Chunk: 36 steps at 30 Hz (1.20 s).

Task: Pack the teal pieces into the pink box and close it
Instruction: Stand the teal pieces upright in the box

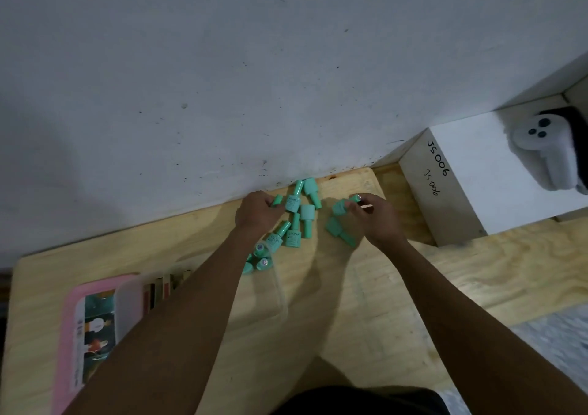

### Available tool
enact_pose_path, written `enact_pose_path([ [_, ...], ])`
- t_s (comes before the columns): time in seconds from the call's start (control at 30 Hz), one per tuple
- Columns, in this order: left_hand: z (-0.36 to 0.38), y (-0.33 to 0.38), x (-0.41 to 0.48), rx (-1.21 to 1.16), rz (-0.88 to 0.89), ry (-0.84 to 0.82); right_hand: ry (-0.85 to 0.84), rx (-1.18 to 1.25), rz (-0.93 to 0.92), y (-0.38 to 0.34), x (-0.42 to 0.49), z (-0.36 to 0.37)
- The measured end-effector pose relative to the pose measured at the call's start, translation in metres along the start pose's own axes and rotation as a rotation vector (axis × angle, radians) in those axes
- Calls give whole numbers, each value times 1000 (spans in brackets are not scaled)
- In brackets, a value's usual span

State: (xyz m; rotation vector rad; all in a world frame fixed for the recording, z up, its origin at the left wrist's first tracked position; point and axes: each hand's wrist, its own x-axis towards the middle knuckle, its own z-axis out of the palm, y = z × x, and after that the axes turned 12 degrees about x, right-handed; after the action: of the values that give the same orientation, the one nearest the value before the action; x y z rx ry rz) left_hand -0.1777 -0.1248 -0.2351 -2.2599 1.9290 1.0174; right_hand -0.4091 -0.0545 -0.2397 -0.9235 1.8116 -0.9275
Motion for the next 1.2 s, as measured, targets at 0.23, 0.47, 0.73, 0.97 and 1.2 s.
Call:
enact_pose_path([
  [0.23,-32,-1,-22,-343,57,137,-14,185,-158,-42,-55,8],
  [0.47,-67,-20,-74,-774,26,143,-193,123,-247,-61,-106,35],
  [0.73,-61,-69,-130,-932,-36,160,-340,-277,-405,-50,-140,79],
  [0.97,-37,-99,-154,-662,-15,297,-334,-662,-545,-33,-137,98],
  [1.2,-7,-107,-157,-493,12,304,-272,-748,-512,-30,-139,109],
])
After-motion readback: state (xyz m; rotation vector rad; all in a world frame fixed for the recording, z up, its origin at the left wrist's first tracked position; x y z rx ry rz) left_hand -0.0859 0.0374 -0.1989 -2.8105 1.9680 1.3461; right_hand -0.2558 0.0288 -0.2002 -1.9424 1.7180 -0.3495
